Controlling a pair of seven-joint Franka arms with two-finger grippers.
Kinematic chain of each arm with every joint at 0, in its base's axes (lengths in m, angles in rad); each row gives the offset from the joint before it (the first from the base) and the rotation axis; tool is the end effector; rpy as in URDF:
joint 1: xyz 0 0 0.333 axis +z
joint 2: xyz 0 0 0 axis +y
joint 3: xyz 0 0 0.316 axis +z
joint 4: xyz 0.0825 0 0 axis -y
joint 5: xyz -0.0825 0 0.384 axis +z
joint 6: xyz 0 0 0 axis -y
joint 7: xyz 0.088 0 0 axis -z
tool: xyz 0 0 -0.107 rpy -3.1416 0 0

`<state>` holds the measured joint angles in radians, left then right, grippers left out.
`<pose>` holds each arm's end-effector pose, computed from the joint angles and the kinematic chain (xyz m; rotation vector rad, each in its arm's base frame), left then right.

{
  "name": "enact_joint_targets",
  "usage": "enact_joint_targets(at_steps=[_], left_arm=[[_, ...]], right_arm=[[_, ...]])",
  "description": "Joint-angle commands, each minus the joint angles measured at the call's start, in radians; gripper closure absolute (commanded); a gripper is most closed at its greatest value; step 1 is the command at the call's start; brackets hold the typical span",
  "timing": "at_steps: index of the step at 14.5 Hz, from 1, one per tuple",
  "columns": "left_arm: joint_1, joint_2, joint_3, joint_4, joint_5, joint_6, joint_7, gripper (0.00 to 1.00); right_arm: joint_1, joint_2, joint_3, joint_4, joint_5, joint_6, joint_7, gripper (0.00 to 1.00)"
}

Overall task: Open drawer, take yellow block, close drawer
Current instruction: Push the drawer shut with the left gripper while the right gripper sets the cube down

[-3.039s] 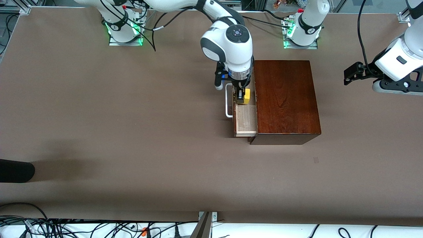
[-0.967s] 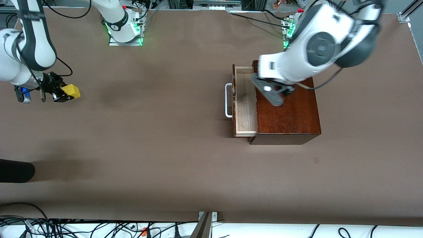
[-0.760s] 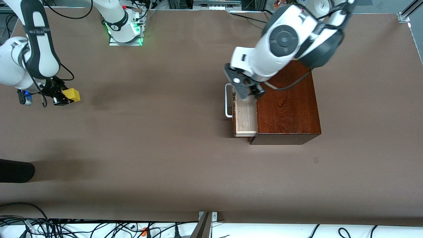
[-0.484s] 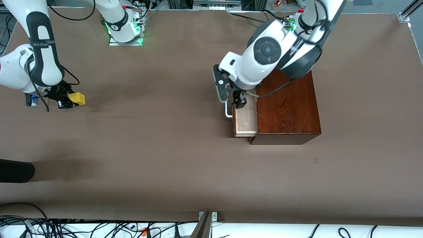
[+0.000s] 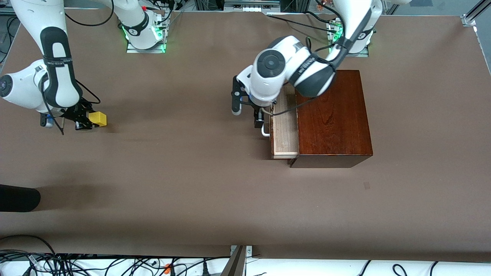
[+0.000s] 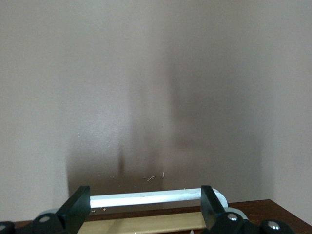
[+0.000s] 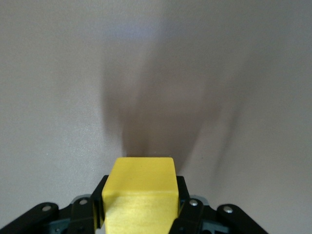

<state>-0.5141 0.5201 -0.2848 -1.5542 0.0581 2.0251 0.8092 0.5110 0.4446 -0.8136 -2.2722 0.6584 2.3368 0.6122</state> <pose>0.5011 -0.4703 0.3535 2.1260 -2.1903 -0.0423 0.4861 -0.1580 0.2041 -2.3304 1.9771 0.2624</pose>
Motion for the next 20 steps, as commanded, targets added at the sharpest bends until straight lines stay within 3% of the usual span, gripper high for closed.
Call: enact_joint_targets(at_steps=[1,2,4,5,6,7,13,15,20], left_arm=[[-0.004,0.017,0.01,-0.017,0.054,0.007,0.022,0.0],[-0.004,0.029,0.009,-0.017,0.072,0.024,0.022,0.0],[-0.024,0.058,0.009,-0.012,0.074,0.053,0.007,0.0],[-0.038,0.066,0.01,-0.012,0.075,0.069,0.007,0.0],[-0.038,0.077,0.01,-0.012,0.08,0.084,0.007,0.0],[-0.038,0.084,0.012,-0.012,0.083,0.089,0.007,0.0],[-0.026,0.086,0.021,-0.018,0.152,0.055,0.024,0.0],[-0.017,0.081,0.022,-0.017,0.172,0.03,0.021,0.0],[0.003,0.061,0.026,-0.004,0.178,-0.068,0.019,0.0]], right_arm=[[-0.006,0.029,0.001,0.016,0.046,0.004,-0.02,1.0],[-0.008,0.031,0.002,0.016,0.046,0.004,-0.02,1.0],[-0.006,0.032,0.002,0.016,0.046,0.002,-0.02,0.8],[-0.006,0.032,0.002,0.017,0.047,0.002,-0.019,0.62],[-0.006,0.032,0.002,0.017,0.047,0.002,-0.019,0.09],[-0.005,0.032,0.002,0.017,0.052,0.002,-0.016,0.03],[0.027,-0.026,-0.009,0.085,0.04,-0.069,-0.006,0.0],[0.082,-0.041,-0.083,0.137,0.006,-0.164,0.012,0.0],[0.277,-0.041,-0.284,0.35,-0.178,-0.448,0.046,0.0]])
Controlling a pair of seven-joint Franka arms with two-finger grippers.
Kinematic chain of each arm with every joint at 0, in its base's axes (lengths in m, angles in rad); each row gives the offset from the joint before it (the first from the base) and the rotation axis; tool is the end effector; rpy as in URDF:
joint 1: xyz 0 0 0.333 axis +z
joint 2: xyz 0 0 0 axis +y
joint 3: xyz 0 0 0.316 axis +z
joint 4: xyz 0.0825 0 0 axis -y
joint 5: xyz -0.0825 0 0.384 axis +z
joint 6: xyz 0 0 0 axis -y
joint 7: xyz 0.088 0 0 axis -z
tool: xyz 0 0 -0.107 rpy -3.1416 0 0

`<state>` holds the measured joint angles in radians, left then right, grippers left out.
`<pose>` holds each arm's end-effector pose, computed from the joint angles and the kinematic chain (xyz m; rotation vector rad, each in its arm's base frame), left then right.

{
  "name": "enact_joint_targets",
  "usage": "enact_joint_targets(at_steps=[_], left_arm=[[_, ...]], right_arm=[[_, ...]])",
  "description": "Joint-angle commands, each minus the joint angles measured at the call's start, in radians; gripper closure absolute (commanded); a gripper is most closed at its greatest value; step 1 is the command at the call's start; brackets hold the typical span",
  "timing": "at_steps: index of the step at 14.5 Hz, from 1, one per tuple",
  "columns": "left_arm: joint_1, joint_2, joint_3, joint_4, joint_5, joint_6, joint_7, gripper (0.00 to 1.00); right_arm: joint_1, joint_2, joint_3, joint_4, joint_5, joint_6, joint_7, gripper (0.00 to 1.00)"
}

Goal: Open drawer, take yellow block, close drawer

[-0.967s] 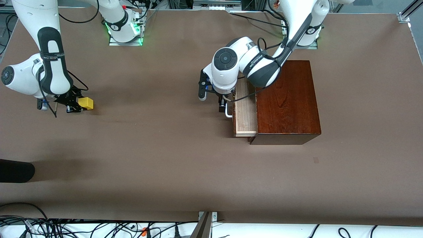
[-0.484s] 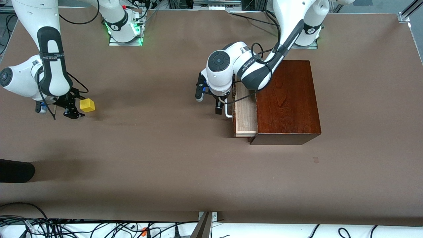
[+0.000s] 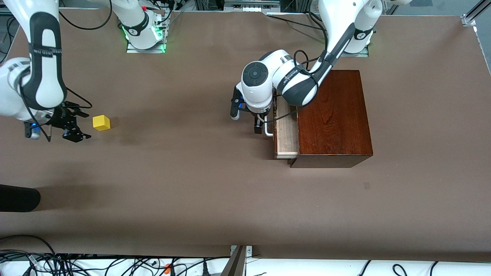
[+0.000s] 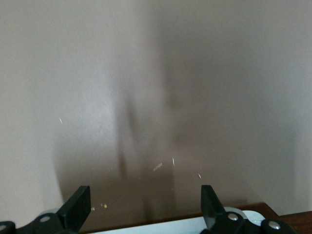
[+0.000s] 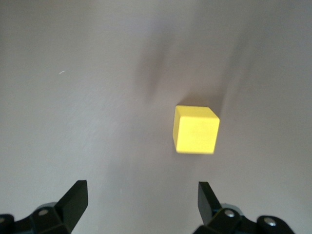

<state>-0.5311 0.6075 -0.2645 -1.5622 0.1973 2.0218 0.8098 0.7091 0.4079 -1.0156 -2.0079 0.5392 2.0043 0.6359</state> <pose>0.5042 -0.4630 0.2892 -2.0958 2.3074 0.1931 0.5587 -0.1223 0.3243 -2.4948 1.7379 0.2865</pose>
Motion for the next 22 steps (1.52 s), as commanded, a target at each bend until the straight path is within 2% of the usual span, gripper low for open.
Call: enact_joint_targets(at_steps=[1,4,9,11,12,14,18,22], left_arm=[[0.026,-0.031,0.005,0.004,0.039,-0.075,0.019,0.0],[0.051,-0.031,0.004,0.002,0.04,-0.078,0.02,0.0],[0.083,-0.044,0.005,0.002,0.04,-0.121,0.022,0.0],[0.092,-0.044,0.005,0.002,0.042,-0.123,0.022,0.0],[0.092,-0.046,0.005,0.002,0.042,-0.124,0.022,0.0],[0.095,-0.051,0.005,0.002,0.042,-0.146,0.022,0.0],[0.102,-0.052,0.004,0.004,0.042,-0.146,0.02,0.0],[0.105,-0.104,-0.006,0.007,0.021,-0.15,-0.015,0.0]], right_arm=[[0.107,-0.004,-0.115,0.145,-0.086,-0.192,0.015,0.0],[0.127,-0.004,-0.129,0.302,-0.162,-0.381,-0.08,0.0],[0.128,-0.009,-0.155,0.49,-0.183,-0.591,-0.267,0.0],[0.131,-0.011,-0.147,0.531,-0.206,-0.665,-0.385,0.0],[0.168,-0.009,-0.143,0.538,-0.238,-0.703,-0.471,0.0],[0.225,-0.018,-0.179,0.538,-0.257,-0.705,-0.493,0.0],[0.248,-0.053,-0.182,0.52,-0.269,-0.661,-0.553,0.0],[0.3,-0.098,-0.193,0.483,-0.303,-0.613,-0.605,0.0]])
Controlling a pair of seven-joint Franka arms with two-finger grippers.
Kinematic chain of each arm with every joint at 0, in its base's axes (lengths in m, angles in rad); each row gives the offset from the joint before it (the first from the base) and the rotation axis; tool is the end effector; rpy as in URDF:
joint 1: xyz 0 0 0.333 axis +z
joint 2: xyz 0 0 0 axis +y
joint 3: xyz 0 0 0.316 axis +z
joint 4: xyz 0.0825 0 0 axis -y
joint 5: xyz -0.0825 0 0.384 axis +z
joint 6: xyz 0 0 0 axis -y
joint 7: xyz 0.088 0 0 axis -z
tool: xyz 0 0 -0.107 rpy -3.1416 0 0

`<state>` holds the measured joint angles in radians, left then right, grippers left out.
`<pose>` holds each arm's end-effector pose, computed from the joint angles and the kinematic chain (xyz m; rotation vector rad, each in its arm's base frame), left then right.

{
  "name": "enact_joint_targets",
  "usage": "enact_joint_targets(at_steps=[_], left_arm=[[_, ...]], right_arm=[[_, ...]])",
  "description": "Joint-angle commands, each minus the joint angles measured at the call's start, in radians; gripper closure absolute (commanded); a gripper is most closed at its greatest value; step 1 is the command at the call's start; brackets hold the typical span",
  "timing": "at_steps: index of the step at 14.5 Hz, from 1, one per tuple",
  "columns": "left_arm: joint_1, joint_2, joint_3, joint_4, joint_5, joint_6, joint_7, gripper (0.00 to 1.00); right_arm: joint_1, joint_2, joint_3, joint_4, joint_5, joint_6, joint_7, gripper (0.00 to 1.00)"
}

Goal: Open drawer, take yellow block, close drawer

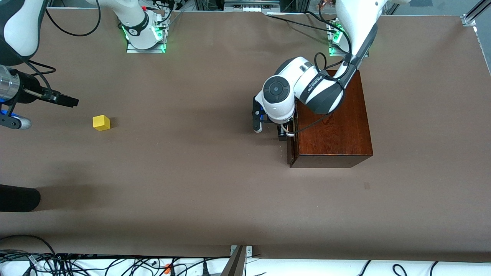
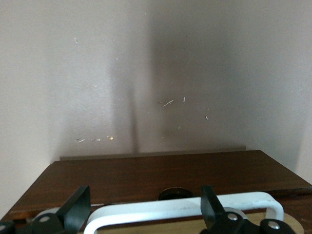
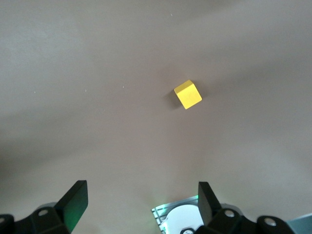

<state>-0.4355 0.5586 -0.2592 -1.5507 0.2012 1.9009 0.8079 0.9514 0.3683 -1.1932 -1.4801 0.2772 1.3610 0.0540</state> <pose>0.5418 -0.4017 0.3179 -2.1986 2.1773 0.2937 0.5825 -0.0130 0.5506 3.0410 -0.4497 -0.4054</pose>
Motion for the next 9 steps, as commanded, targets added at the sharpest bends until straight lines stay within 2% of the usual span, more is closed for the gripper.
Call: enact_joint_targets(at_steps=[1,3,5,6,7,9], left_arm=[[0.009,-0.081,-0.011,-0.003,-0.003,-0.057,-0.044,0.0],[0.011,-0.126,-0.002,0.011,-0.087,-0.132,-0.157,0.0],[0.038,-0.155,-0.003,0.047,-0.108,-0.187,-0.274,0.0],[0.061,-0.176,-0.003,0.067,-0.109,-0.227,-0.318,0.0],[0.092,-0.196,-0.003,0.089,-0.117,-0.271,-0.355,0.0],[0.162,-0.232,-0.003,0.121,-0.121,-0.366,-0.406,0.0]], right_arm=[[0.064,-0.072,-0.014,-0.057,-0.045,0.047,-0.023,0.0],[0.061,-0.08,-0.008,-0.06,-0.046,0.053,-0.025,0.0],[0.025,-0.083,0.045,-0.056,-0.047,0.053,-0.025,0.0],[-0.02,-0.104,0.1,-0.054,-0.062,0.056,-0.025,0.0],[-0.069,-0.147,0.183,-0.062,-0.099,0.075,-0.019,0.0],[-0.217,-0.231,0.396,-0.094,-0.182,0.111,0.022,0.0]])
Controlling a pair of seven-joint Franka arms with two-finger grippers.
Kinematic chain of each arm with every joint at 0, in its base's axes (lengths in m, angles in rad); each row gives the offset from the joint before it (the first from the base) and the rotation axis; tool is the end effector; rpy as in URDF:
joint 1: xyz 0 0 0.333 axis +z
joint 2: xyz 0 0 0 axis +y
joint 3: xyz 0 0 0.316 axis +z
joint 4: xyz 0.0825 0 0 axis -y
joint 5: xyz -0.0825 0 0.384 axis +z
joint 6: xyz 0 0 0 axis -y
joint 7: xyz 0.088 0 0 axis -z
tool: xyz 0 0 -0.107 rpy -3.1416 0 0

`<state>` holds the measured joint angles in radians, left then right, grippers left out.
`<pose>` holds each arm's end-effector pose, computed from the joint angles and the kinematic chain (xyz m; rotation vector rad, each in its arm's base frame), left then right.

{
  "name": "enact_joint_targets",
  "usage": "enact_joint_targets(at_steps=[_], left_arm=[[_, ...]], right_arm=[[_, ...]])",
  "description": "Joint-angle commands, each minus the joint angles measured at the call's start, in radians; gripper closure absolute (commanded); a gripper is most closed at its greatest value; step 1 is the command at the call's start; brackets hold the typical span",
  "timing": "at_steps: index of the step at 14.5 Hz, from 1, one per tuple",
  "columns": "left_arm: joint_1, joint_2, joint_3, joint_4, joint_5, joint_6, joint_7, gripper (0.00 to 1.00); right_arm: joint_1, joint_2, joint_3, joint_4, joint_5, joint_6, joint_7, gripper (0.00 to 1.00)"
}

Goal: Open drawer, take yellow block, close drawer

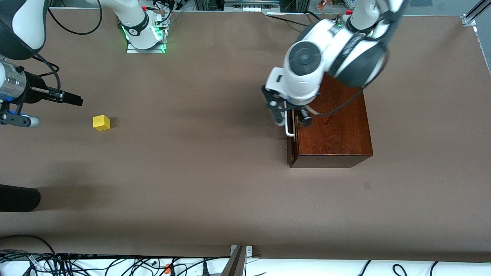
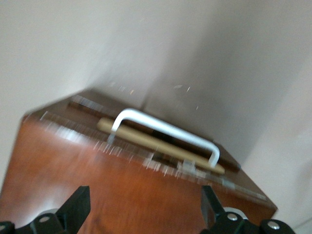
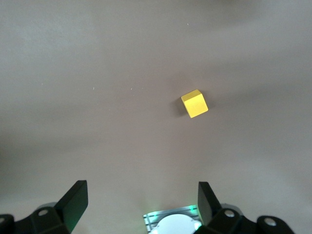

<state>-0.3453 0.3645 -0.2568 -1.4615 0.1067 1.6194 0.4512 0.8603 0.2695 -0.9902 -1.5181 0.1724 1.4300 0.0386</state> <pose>0.5501 -0.3375 0.4651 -2.6724 1.5687 0.2999 0.5836 0.0034 0.5446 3.0661 -0.2683 -0.3684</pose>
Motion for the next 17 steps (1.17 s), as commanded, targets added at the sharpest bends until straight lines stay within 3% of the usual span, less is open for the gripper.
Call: enact_joint_targets(at_steps=[1,3,6,8,10,12,15,17], left_arm=[[0.107,-0.054,-0.006,0.039,-0.027,-0.12,-0.06,0.0],[0.176,-0.085,-0.002,0.044,-0.022,-0.159,-0.06,0.0],[0.284,-0.09,-0.002,0.102,-0.021,-0.251,-0.052,0.0],[0.292,-0.123,0.065,0.115,-0.024,-0.263,-0.062,0.0],[0.293,-0.165,0.149,0.081,-0.077,-0.242,-0.071,0.0],[0.293,-0.225,0.226,0.021,-0.136,-0.185,-0.176,0.0],[0.314,-0.337,0.238,-0.109,-0.127,-0.069,-0.434,0.0],[0.347,-0.386,0.237,-0.181,-0.125,-0.03,-0.448,0.0]], right_arm=[[-0.208,-0.179,0.3,-0.085,-0.117,0.062,0.073,0.0],[-0.376,-0.239,0.498,-0.134,-0.158,0.085,0.122,0.0],[-0.689,-0.248,0.801,-0.126,-0.16,0.075,0.121,0.0],[-0.831,-0.25,0.934,-0.119,-0.16,0.073,0.121,0.0],[-0.912,-0.25,1.011,-0.106,-0.16,0.073,0.112,0.0],[-0.948,-0.25,1.041,-0.1,-0.162,0.073,0.106,0.0],[-0.946,-0.25,1.042,-0.097,-0.194,0.092,0.096,0.0],[-0.946,-0.25,1.042,-0.094,-0.189,0.118,0.058,0.0]])
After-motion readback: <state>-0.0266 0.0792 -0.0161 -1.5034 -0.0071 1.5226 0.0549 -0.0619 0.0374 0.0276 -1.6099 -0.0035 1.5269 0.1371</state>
